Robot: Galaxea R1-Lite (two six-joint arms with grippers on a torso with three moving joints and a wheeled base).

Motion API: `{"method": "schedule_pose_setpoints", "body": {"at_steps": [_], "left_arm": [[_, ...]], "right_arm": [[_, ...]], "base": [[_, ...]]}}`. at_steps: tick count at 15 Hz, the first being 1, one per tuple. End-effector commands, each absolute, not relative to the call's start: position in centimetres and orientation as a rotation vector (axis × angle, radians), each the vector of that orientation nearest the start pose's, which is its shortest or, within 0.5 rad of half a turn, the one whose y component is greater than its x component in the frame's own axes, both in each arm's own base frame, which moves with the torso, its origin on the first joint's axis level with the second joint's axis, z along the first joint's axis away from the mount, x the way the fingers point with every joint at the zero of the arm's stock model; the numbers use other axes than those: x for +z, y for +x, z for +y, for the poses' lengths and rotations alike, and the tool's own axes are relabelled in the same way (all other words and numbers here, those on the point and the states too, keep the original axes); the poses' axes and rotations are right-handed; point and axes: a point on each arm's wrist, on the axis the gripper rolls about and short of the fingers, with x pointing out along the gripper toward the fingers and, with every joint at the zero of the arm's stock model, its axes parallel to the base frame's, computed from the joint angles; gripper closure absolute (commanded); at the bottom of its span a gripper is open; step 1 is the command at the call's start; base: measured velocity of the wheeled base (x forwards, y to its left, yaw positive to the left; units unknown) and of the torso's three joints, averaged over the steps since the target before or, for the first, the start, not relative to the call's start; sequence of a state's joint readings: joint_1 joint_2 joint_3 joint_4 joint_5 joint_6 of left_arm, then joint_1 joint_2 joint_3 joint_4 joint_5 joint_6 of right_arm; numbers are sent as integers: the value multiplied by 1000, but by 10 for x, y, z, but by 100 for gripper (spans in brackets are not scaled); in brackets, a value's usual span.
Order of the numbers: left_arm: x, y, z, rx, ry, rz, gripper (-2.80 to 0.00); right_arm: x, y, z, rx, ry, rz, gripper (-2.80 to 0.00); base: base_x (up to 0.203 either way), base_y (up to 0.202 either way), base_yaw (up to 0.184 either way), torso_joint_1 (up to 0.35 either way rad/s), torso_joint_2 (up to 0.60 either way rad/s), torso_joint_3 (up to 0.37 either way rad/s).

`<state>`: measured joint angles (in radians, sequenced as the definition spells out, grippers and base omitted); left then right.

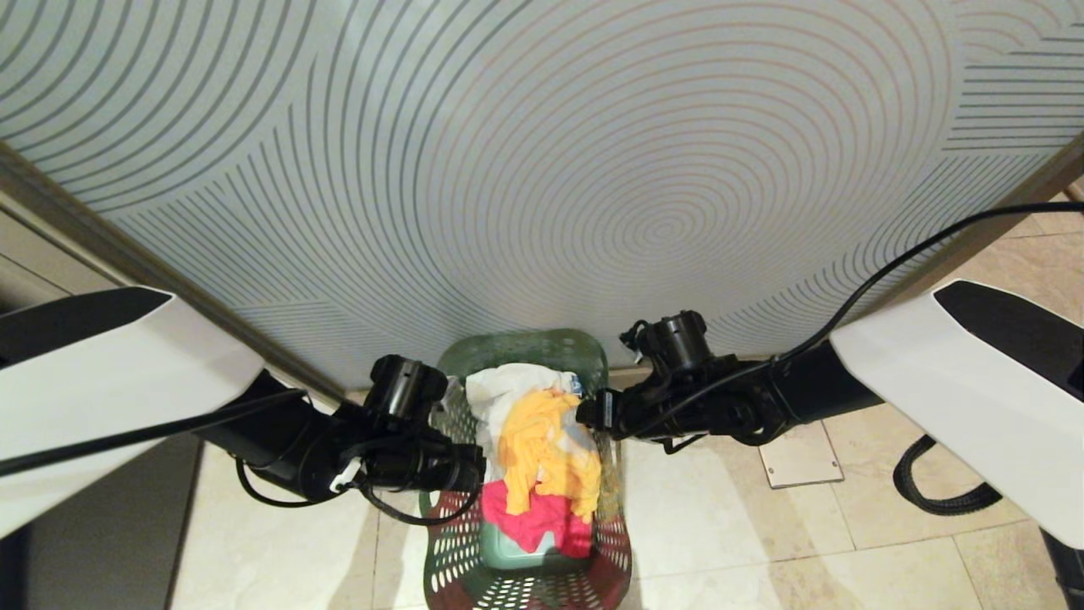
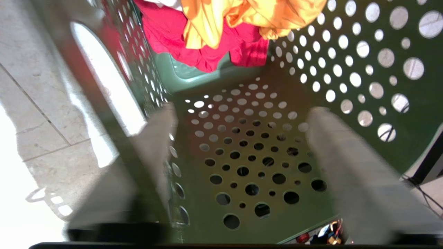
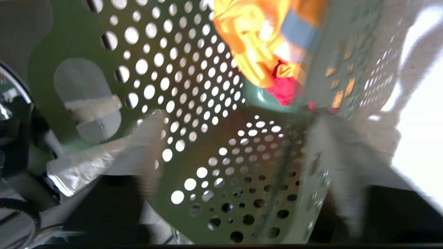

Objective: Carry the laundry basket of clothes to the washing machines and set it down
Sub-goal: Pick up the clothes basket and put it beside the washing machine

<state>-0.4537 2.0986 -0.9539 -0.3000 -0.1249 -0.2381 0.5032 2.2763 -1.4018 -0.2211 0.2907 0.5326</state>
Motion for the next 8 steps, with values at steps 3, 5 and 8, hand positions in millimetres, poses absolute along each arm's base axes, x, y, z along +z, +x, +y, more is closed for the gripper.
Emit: {"method": "schedule_pose_setpoints", "body": {"at_steps": [3,5,8], "left_arm": [[55,327,-164,-444,-79,892,0],[57,329,-164,-445,-80,886,0],[60,328,-164,-450,-82,886,0]], "right_arm": [[75,389,222,567,424,858,0],[75,389,221,566,425,859,0],[77,388,222,569,427,856,0]], "base": [[0,0,0,0,0,0],[0,0,0,0,0,0],[0,0,0,0,0,0]]}}
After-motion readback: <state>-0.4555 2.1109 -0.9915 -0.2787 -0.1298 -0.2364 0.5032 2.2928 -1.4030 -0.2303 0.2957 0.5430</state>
